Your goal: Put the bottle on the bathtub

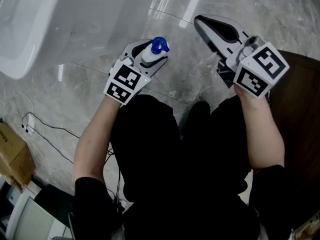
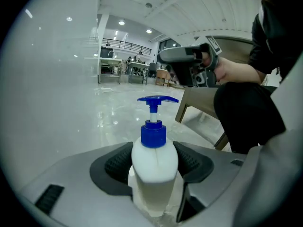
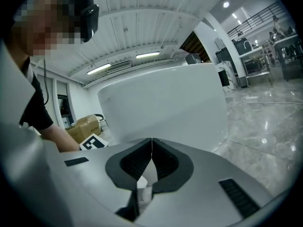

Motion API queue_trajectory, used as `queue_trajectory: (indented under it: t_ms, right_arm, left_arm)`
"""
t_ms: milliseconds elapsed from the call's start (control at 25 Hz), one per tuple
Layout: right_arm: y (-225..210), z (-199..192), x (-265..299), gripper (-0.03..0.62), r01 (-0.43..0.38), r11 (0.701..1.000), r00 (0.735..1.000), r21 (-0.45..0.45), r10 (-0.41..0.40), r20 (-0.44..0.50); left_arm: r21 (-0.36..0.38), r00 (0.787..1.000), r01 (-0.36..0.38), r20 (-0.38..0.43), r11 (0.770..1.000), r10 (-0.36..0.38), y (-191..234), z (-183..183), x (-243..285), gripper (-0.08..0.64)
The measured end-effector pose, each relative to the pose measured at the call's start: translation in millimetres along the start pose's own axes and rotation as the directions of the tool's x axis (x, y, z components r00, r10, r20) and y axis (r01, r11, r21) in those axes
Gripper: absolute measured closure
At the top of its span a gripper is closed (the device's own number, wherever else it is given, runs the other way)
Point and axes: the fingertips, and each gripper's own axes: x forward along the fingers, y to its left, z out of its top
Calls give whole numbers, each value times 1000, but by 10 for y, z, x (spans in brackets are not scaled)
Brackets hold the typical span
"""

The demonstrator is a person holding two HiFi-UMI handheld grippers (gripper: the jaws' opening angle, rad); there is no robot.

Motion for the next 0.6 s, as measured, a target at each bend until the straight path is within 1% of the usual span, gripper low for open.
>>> queue_trajectory:
  t_ms: [120,280,440,600]
  right_arm:
    - [128,-57,7,563,-41,999,999,-12,41,-23]
    - [237,-80,-35,563,-77,997,997,24,77,-18]
    - [277,-166,-51,563,-81,995,996,52,82,-34]
    - [295,-170,-52,563,-85,993,995,86,89,-38]
  left_arm:
    - [-49,1000,1,-16,999,-2,91,-257,161,287]
    - [-80,1000,-17,-21,997,15,202,-498,329,287]
    - [-148,998,-62,-22,987,60,349,-713,460,287]
    - [-182,995,-100,-33,978,95,482,-862,633,287]
